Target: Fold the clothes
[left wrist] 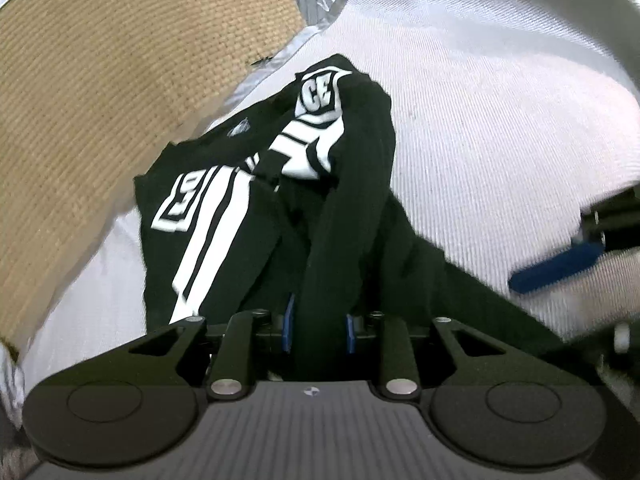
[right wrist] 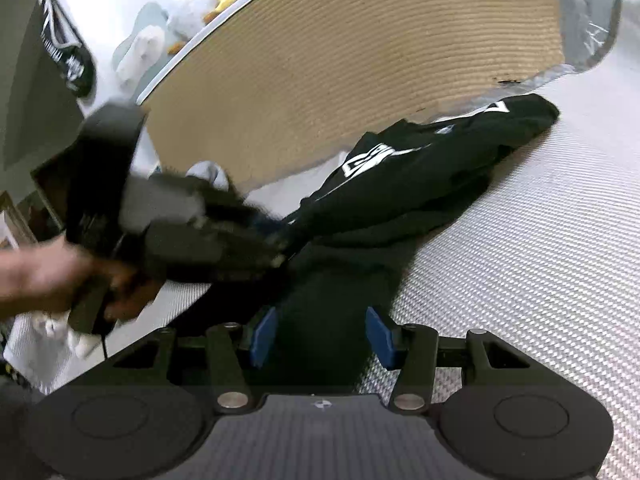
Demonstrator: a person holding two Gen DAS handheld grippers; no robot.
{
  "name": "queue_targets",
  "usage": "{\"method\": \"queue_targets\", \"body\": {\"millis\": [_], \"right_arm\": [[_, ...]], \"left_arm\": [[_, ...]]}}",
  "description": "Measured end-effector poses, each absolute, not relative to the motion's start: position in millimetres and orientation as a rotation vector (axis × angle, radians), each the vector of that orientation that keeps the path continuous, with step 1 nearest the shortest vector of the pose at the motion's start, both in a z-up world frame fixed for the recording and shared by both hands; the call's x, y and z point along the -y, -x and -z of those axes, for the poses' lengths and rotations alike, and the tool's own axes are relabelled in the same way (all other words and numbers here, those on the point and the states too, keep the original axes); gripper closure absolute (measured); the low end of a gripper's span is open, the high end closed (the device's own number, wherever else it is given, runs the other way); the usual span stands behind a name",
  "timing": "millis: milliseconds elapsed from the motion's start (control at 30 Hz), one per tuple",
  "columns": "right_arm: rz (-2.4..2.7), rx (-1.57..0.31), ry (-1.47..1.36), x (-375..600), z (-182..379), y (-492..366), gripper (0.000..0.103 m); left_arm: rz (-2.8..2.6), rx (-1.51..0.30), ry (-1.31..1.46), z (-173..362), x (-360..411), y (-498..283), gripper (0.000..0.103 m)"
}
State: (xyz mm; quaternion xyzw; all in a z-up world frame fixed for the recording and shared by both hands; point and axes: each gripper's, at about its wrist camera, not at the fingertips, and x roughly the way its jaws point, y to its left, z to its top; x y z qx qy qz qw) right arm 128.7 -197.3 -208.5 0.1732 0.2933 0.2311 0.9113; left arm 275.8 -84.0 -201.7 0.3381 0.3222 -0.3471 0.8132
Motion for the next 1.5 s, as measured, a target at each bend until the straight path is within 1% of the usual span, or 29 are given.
{"method": "queue_targets", "body": {"millis": [233,500,700,733,800,867,1000,1133,1233,1267,1433,1500], "right_arm": [[-0.463,-0.623,-0.384,193.9,222.5,-130.7,0.048],[-0.463,-0.624,-0.390,189.4,228.7,-129.0,0.048],[-0.461,-0.614,-0.327,180.9,231.2,-125.0,0.048],[-0.462,-0.612,-0.318,179.9,231.5,-124.4,0.048],[-0.464,-0.608,-0.303,178.6,232.4,-124.6,0.048],[-0.468,-0.606,-0.301,178.8,233.9,-124.9,0.048],[-0.476,-0.605,-0.303,180.9,235.2,-125.8,0.048],[-0.476,-0.607,-0.306,182.2,236.1,-125.5,0.048],[-0.477,-0.611,-0.313,182.7,236.6,-125.5,0.048],[-0.477,-0.611,-0.310,182.8,236.5,-126.8,0.048],[-0.478,-0.609,-0.307,183.0,237.8,-125.7,0.048],[-0.479,-0.609,-0.311,183.9,238.3,-126.3,0.048]], "left_arm": [[0.763,-0.678,-0.712,200.9,110.1,-300.8,0.074],[0.796,-0.633,-0.765,196.6,138.4,-309.8,0.073],[0.814,-0.621,-0.791,198.7,159.9,-319.5,0.072],[0.819,-0.618,-0.785,197.9,160.3,-319.2,0.073],[0.820,-0.607,-0.767,193.7,157.2,-317.6,0.078],[0.806,-0.599,-0.713,187.7,145.7,-320.3,0.085],[0.773,-0.607,-0.548,172.7,117.1,-332.3,0.087],[0.725,-0.666,-0.305,161.5,81.8,-353.7,0.087],[0.699,-0.748,-0.199,168.3,67.5,-366.4,0.085],[0.687,-0.741,-0.240,170.5,70.0,-364.1,0.081],[0.669,-0.709,-0.391,178.4,86.0,-351.5,0.076],[0.657,-0.702,-0.424,178.7,90.0,-346.4,0.076]]}}
